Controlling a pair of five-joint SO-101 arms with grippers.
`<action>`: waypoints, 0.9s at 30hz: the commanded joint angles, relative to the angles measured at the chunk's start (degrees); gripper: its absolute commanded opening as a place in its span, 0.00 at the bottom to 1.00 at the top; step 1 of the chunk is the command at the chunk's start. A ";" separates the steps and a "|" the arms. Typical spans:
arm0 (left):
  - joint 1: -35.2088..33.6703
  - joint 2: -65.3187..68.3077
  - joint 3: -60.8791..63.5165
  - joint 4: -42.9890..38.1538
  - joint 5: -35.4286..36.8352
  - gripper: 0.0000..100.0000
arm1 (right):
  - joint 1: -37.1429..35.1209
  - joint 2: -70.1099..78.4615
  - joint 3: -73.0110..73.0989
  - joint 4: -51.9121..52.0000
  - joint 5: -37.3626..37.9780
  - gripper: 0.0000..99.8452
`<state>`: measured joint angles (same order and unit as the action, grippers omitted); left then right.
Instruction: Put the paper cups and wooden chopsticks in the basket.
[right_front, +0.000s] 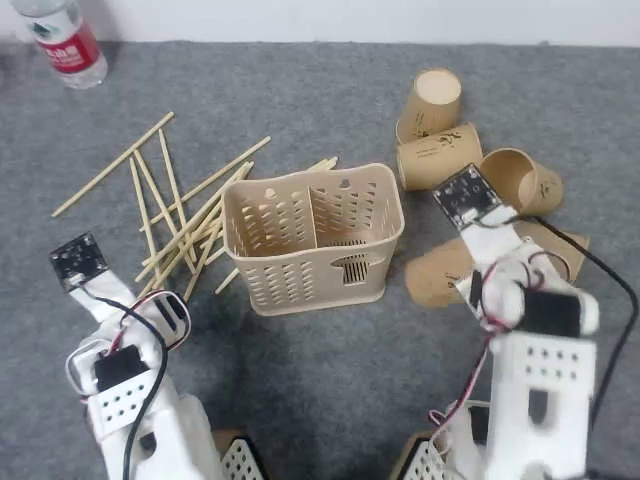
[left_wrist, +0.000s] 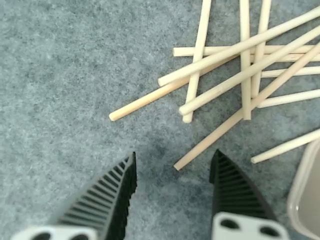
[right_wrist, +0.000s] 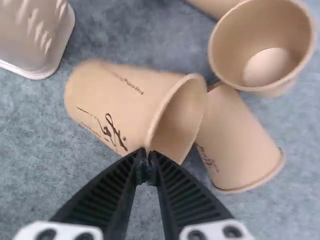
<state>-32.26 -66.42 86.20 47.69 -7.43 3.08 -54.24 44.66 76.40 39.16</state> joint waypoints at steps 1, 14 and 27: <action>0.35 -0.62 -0.31 -1.32 0.44 0.23 | -0.22 -7.16 -2.37 2.51 0.53 0.01; 0.35 -0.62 -0.31 -1.32 0.44 0.23 | 3.30 -6.99 4.31 1.19 -0.26 0.06; 2.90 -0.62 -0.13 -1.41 0.35 0.23 | 20.26 -5.41 5.54 -0.75 -16.09 0.27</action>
<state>-29.71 -66.42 86.20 47.69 -7.43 21.36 -60.13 50.29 79.74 24.04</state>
